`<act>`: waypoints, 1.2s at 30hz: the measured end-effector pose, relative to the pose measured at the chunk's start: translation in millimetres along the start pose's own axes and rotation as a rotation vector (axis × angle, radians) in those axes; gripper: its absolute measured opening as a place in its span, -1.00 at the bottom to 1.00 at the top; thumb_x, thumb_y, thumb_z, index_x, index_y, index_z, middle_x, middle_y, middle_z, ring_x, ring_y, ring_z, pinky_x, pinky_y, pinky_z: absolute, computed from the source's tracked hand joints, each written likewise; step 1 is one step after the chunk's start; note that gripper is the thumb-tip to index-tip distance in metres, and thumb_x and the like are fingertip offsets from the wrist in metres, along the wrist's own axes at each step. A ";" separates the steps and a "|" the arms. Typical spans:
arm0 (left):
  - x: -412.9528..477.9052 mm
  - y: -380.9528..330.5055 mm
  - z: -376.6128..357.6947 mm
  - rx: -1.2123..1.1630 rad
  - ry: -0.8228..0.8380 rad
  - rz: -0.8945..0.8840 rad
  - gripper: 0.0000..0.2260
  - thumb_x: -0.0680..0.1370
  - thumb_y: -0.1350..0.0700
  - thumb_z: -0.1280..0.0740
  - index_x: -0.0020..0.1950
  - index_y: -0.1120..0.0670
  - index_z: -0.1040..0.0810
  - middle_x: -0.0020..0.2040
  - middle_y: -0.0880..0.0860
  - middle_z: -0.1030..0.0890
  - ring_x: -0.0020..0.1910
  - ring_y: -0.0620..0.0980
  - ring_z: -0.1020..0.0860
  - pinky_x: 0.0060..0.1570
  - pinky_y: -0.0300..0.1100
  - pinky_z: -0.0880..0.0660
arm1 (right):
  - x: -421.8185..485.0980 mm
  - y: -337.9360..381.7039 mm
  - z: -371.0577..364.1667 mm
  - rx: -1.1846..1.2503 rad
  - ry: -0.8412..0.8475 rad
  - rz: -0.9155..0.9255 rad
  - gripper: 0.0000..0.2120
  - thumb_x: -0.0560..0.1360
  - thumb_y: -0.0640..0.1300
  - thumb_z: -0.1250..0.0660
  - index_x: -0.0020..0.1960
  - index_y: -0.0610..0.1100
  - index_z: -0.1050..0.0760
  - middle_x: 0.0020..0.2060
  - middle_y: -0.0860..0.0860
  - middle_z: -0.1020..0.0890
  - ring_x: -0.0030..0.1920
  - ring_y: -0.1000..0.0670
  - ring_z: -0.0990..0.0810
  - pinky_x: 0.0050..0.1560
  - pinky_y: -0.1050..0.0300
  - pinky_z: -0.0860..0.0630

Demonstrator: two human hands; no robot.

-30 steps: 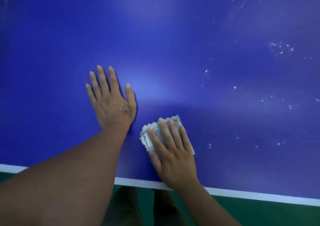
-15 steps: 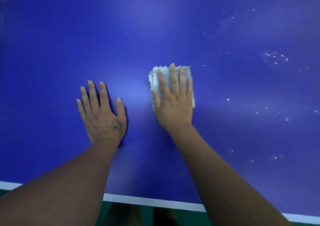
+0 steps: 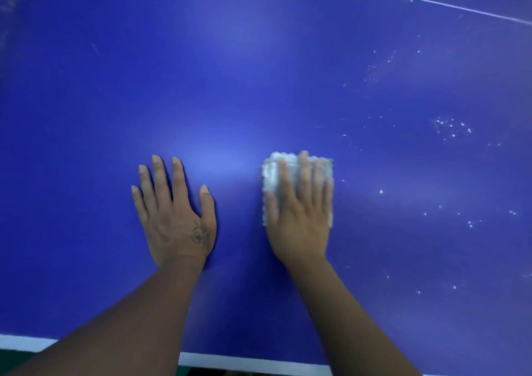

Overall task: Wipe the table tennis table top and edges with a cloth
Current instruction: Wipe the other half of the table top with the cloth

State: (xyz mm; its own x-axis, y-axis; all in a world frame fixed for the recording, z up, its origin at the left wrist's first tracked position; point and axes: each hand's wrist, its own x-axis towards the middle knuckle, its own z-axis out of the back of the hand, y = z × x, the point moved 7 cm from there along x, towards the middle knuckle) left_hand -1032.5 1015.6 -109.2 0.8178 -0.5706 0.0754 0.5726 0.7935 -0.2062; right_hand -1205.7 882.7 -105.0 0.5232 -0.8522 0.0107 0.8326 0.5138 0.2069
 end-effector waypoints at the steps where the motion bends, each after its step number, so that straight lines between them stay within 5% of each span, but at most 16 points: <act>1: 1.0 -0.2 -0.4 0.004 0.007 0.005 -0.39 0.72 -0.12 -0.13 0.72 0.13 -0.24 0.74 0.18 -0.15 0.74 0.23 -0.07 0.70 0.23 0.02 | 14.0 23.1 -3.7 0.033 -0.007 0.068 -0.45 0.76 0.14 -0.11 0.71 0.02 -0.24 0.71 -0.14 -0.18 0.72 -0.26 -0.06 0.69 -0.29 -0.05; 6: -0.5 -5.0 -4.5 0.054 0.057 -0.051 -0.37 0.74 -0.11 -0.09 0.74 0.17 -0.15 0.75 0.23 -0.08 0.74 0.28 -0.02 0.68 0.31 0.04 | 76.4 45.1 -10.1 0.060 -0.001 0.178 -0.45 0.75 0.18 -0.09 0.70 0.06 -0.25 0.71 -0.09 -0.21 0.73 -0.18 -0.09 0.69 -0.22 -0.02; 15: 98.8 -116.6 -33.1 -0.051 0.102 -0.231 -0.37 0.76 -0.15 -0.02 0.75 0.19 -0.11 0.76 0.23 -0.04 0.75 0.24 0.03 0.69 0.26 0.13 | 83.0 -122.4 18.0 -0.105 -0.054 -0.196 -0.43 0.77 0.16 -0.06 0.73 0.02 -0.16 0.73 -0.13 -0.11 0.72 -0.23 -0.08 0.69 -0.29 -0.04; 27: 150.0 -159.6 -48.1 -0.029 0.026 -0.182 -0.45 0.73 -0.04 -0.04 0.73 0.08 -0.24 0.75 0.13 -0.17 0.74 0.16 -0.07 0.70 0.20 0.03 | 210.7 -25.4 -5.1 0.032 -0.094 0.151 -0.43 0.74 0.18 -0.11 0.70 0.03 -0.25 0.70 -0.04 -0.24 0.72 -0.14 -0.10 0.69 -0.24 -0.02; 36: 152.4 -157.9 -49.4 -0.051 0.029 -0.159 -0.45 0.72 -0.04 -0.05 0.70 0.10 -0.31 0.74 0.12 -0.20 0.74 0.14 -0.08 0.71 0.16 0.06 | 239.0 -165.8 13.7 -0.096 -0.024 -0.116 -0.40 0.75 0.20 0.00 0.75 0.05 -0.09 0.74 -0.04 -0.08 0.74 -0.13 -0.01 0.70 -0.28 0.07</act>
State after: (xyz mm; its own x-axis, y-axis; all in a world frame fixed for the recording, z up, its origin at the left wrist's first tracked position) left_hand -1001.1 792.9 -113.4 0.7144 -0.6948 0.0829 0.6906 0.6810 -0.2433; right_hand -1221.2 592.5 -123.3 0.4187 -0.9080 0.0153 0.9015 0.4176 0.1138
